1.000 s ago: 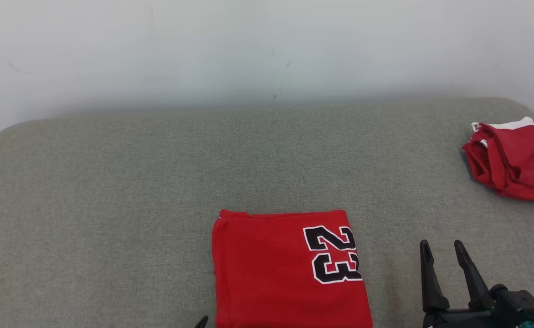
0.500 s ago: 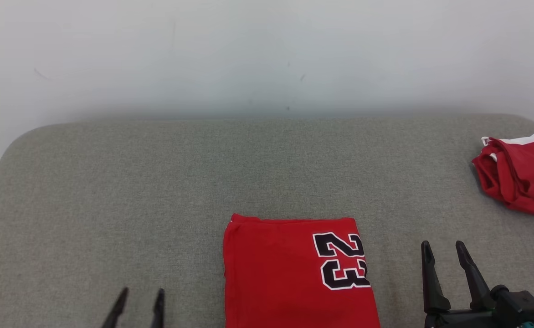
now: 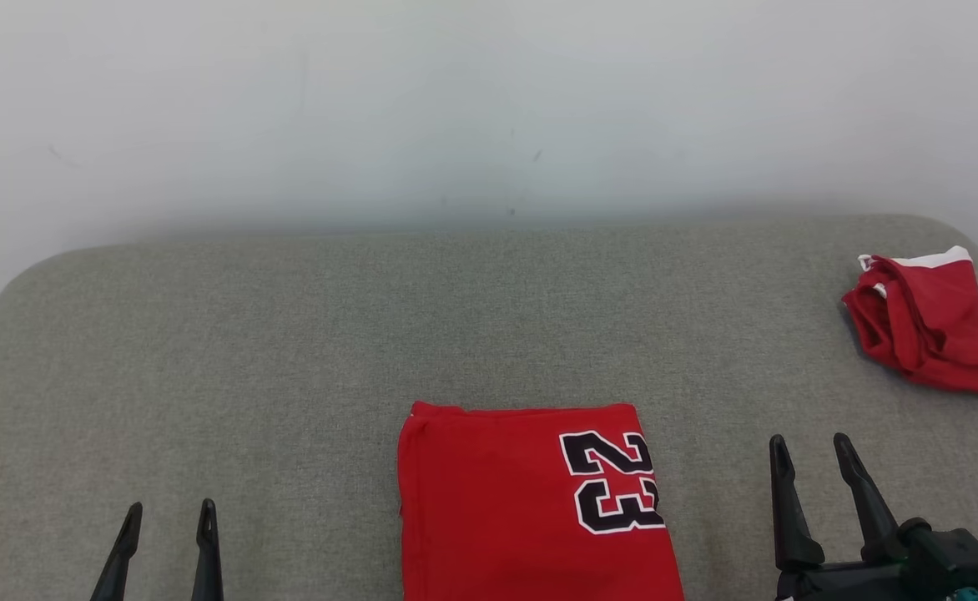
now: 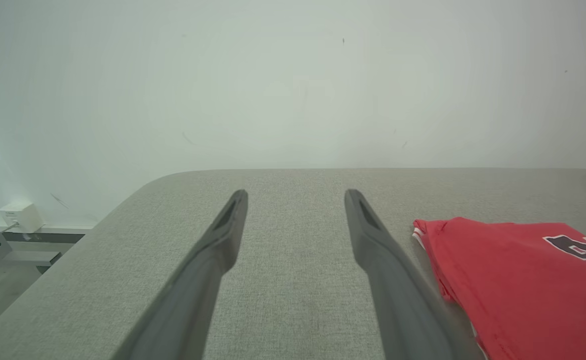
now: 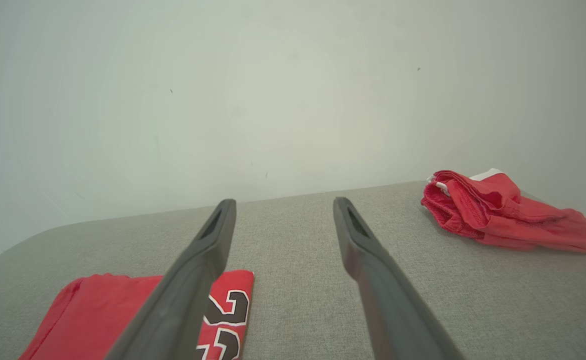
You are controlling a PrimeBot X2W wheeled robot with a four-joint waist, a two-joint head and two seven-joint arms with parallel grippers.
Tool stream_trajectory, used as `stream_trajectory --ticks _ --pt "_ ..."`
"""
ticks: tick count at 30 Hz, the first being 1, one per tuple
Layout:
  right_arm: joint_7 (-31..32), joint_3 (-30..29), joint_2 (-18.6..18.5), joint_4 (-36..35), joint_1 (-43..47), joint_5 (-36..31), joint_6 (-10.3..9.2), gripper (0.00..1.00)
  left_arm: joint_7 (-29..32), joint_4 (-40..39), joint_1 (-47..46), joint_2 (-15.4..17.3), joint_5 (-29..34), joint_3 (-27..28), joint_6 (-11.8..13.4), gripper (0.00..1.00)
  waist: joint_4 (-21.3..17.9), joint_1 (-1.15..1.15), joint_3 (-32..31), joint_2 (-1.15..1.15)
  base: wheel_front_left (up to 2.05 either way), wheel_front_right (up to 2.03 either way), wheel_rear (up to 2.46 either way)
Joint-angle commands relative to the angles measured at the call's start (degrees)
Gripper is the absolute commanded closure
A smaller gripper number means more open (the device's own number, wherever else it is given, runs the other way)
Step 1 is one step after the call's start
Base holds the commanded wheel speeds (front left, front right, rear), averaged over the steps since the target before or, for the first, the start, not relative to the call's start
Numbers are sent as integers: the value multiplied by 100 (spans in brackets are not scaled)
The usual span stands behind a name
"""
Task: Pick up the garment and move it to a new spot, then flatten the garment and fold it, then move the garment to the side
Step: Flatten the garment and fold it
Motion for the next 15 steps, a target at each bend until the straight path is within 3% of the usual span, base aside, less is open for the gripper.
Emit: stream_trajectory --ticks 1,15 --pt "-3 18 -34 -21 61 -63 -17 0 -15 -29 17 -30 51 39 1 0 -18 0 -16 0 0 0 0" --pt "-3 99 -42 53 203 -168 -17 0 -15 108 3 -149 -48 -44 -109 0 -25 0 -56 0 0 0 0"
